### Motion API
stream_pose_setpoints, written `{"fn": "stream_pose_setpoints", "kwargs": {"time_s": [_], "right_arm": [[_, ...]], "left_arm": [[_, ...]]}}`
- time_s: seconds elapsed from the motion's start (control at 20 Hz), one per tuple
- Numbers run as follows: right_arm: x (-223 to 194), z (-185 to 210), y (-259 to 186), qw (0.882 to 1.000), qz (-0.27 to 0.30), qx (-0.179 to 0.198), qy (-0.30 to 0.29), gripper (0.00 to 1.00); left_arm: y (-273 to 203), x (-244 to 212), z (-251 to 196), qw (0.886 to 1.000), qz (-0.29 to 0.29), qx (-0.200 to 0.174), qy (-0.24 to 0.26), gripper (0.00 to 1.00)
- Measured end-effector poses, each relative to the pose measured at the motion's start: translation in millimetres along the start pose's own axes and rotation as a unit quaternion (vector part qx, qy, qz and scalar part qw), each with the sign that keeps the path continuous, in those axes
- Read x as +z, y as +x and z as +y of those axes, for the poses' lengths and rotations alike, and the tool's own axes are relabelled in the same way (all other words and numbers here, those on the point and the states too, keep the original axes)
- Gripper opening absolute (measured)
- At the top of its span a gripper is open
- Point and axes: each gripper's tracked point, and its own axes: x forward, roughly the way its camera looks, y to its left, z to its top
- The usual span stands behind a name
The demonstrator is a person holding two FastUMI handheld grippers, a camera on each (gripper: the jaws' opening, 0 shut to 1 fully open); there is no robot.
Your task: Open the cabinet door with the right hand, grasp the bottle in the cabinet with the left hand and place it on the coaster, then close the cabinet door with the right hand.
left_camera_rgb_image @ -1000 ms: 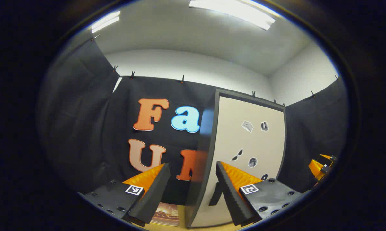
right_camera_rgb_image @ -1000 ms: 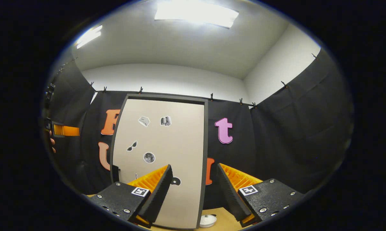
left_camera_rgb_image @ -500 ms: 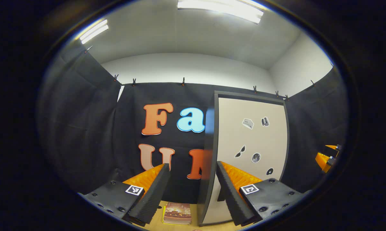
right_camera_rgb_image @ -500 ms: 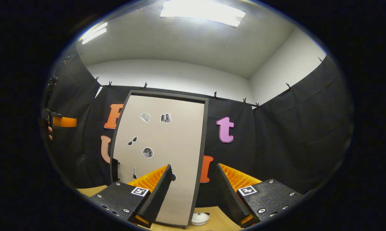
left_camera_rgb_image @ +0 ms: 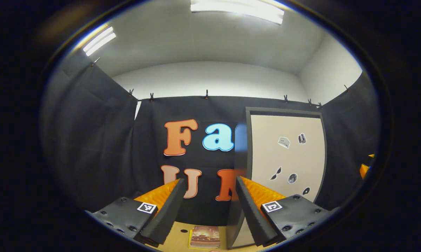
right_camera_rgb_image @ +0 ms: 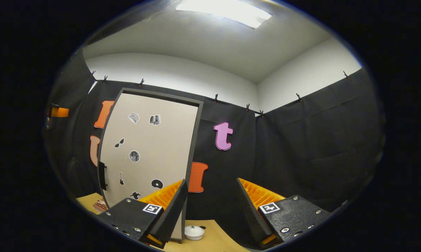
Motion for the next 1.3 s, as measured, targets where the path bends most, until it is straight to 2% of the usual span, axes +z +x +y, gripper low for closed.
{"fn": "stream_pose_setpoints", "kwargs": {"time_s": [0.1, 0.25, 0.4, 0.5, 0.65, 0.7, 0.75, 1.0, 1.25, 1.3], "right_arm": [[2, 11, 0, 1.000, -0.005, 0.009, 0.005, 0.86], [9, 37, 3, 0.999, -0.012, 0.035, 0.014, 0.85], [15, 68, 6, 0.997, -0.022, 0.060, 0.032, 0.85], [14, 93, 12, 0.996, -0.018, 0.081, 0.041, 0.85], [10, 135, 22, 0.992, -0.005, 0.116, 0.050, 0.85], [9, 150, 24, 0.990, 0.000, 0.128, 0.053, 0.85], [7, 165, 27, 0.988, 0.005, 0.141, 0.057, 0.85], [-8, 243, 44, 0.975, 0.041, 0.201, 0.081, 0.86], [-38, 324, 55, 0.957, 0.093, 0.262, 0.085, 0.86], [-45, 337, 58, 0.954, 0.103, 0.268, 0.084, 0.86]], "left_arm": [[-4, -10, -8, 1.000, 0.013, -0.014, -0.007, 0.94], [-9, -17, 2, 1.000, 0.021, -0.006, 0.009, 0.92], [-17, -20, 9, 1.000, 0.020, -0.003, 0.016, 0.96], [-20, -26, 17, 0.999, 0.027, 0.005, 0.018, 0.92], [-23, -37, 31, 0.999, 0.043, 0.016, 0.022, 0.96], [-25, -39, 36, 0.998, 0.045, 0.019, 0.024, 0.92], [-26, -41, 41, 0.998, 0.048, 0.022, 0.026, 0.94], [-32, -52, 61, 0.998, 0.054, 0.035, 0.026, 0.92], [-42, -63, 93, 0.995, 0.061, 0.066, 0.036, 0.92], [-44, -65, 100, 0.995, 0.062, 0.073, 0.038, 0.94]]}}
